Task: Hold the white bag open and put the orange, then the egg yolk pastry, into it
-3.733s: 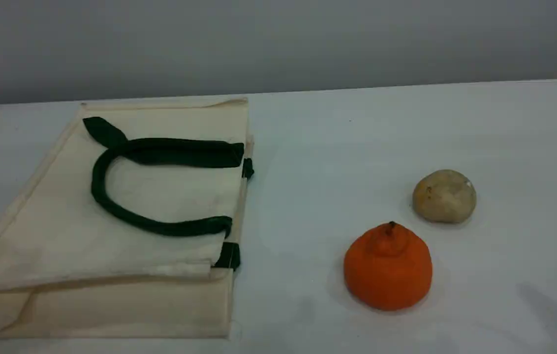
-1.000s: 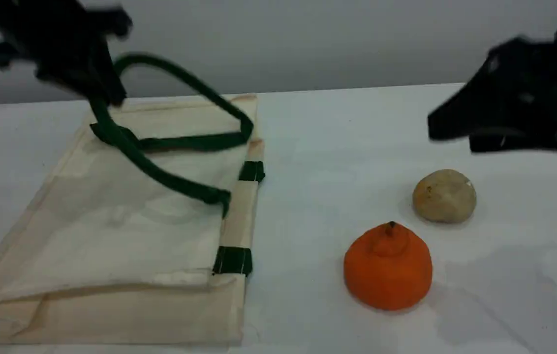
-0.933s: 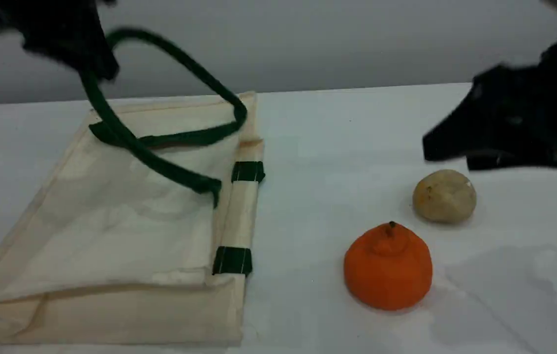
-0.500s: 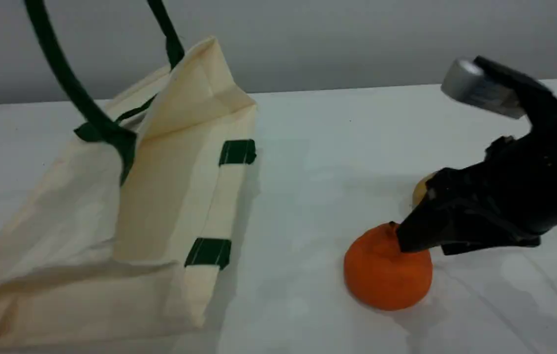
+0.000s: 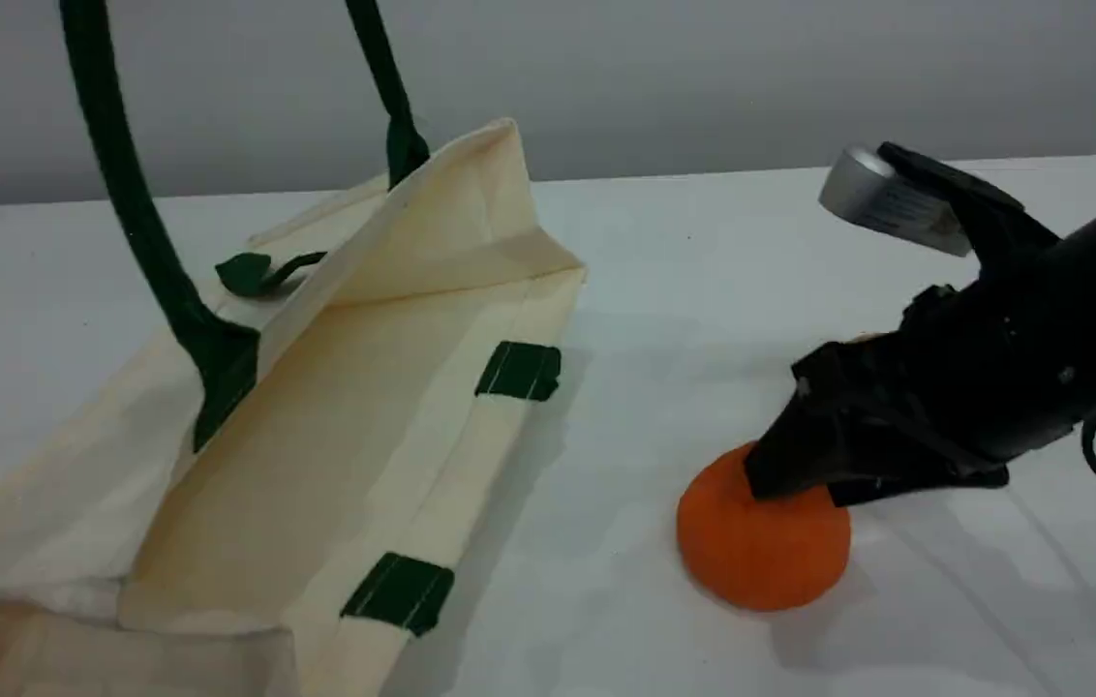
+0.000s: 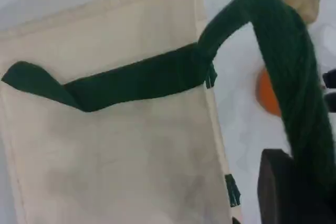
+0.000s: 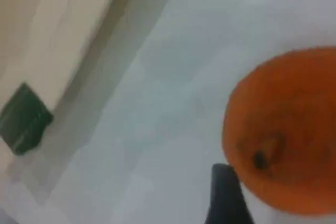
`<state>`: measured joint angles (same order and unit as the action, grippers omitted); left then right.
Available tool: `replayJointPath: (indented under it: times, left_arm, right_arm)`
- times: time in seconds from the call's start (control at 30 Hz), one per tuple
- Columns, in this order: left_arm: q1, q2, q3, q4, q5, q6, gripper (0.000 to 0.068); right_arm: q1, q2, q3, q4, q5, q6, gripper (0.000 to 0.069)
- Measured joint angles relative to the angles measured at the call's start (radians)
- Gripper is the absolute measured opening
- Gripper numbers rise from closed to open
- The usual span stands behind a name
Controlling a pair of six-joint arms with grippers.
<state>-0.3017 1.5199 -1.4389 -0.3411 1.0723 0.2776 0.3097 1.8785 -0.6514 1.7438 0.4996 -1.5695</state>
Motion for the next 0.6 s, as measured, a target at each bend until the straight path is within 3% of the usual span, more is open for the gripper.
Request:
replayJointPath:
  times: [0.6]
  left_arm:
    - [-0.001, -0.008, -0.072, -0.032, 0.040, -0.001, 0.0080]
  right_arm:
    - [0.011, 0.009, -0.025, -0.002, -0.019, 0.000, 0.0409]
